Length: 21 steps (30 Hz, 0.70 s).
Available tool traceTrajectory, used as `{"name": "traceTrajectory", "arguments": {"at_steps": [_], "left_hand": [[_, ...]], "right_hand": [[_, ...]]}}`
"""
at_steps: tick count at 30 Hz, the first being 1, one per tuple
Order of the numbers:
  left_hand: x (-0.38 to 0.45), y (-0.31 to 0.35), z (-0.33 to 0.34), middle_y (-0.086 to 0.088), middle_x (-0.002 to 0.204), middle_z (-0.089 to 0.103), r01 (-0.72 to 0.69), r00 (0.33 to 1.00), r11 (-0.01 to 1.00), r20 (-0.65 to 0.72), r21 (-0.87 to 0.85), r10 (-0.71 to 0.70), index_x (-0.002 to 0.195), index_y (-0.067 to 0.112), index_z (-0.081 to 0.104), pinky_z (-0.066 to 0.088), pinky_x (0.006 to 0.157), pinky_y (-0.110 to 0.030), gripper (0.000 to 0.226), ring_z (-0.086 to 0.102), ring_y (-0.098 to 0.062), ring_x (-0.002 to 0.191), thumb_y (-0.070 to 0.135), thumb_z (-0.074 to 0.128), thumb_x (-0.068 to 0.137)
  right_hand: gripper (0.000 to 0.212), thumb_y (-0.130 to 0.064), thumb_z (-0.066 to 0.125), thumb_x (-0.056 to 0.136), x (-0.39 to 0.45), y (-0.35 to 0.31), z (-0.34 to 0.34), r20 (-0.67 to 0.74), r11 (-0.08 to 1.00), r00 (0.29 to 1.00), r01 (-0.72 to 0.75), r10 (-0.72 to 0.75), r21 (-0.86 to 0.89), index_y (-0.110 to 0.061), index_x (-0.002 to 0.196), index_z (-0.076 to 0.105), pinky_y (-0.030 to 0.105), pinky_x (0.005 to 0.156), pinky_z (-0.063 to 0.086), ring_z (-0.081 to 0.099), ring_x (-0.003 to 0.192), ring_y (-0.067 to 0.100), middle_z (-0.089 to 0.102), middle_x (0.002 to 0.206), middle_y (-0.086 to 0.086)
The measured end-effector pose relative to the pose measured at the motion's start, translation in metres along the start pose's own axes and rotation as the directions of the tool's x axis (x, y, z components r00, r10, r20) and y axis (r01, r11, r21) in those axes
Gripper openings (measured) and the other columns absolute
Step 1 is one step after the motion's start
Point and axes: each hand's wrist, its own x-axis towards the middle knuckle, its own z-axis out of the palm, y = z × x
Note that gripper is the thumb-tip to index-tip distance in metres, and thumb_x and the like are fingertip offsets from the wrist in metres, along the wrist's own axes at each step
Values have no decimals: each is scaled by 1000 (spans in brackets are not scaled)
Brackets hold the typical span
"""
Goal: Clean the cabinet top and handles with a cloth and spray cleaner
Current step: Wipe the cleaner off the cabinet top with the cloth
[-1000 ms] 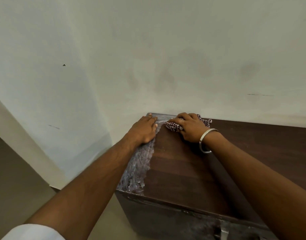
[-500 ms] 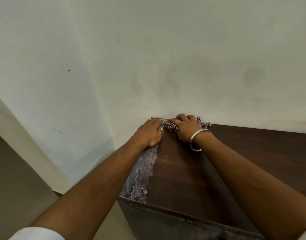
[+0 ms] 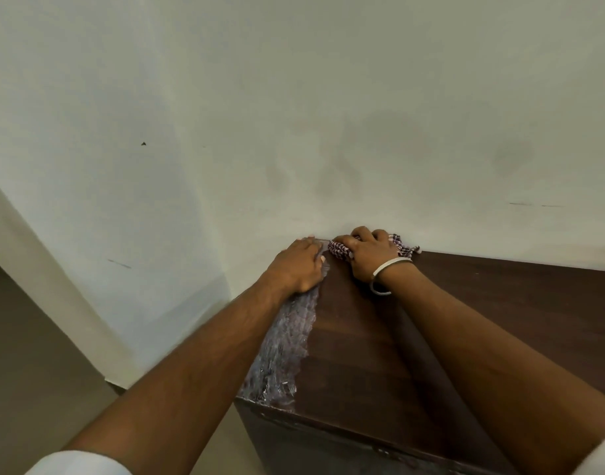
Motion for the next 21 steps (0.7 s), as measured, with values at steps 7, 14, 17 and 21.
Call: {"name": "traceTrajectory", "arguments": {"at_steps": [7,14,17,21], "left_hand": [[4,-3,5,-4,164,9,11,1000,999,-3,-41,-11,155,14,16,11,122,-37,55,7,-18,150,34,26,105],[1,-5,5,-6,163,8,4,1000,999,-9,-36,-5,155,13,16,6,122,-31,54,7,-19,151,33,24,106],[2,-8,6,-6,163,9,8,1000,999,-5,-43,-9,156,14,16,9,123,-36,55,9,-21,150,35,24,106],[2,-12,6,-5,163,9,16,1000,999,-6,-51,-16,155,14,17,11,122,-39,55,10,-22,150,36,24,105]], "right_hand": [[53,-26,44,94,-1,9,-1,61,996,995,84,-83,-7,-39,143,29,47,112,27,24,132,34,27,147,-1],[56,-19,44,92,8,-11,-4,33,999,999,-29,30,-20,-37,143,30,50,110,26,24,131,36,26,147,3],[54,-22,45,92,10,-18,-2,29,1000,1000,-10,10,-1,-37,142,31,49,110,26,25,131,36,27,146,4],[54,-21,45,92,6,-13,-2,35,1000,999,24,-24,12,-37,142,31,49,109,26,24,131,35,28,145,3]]}}
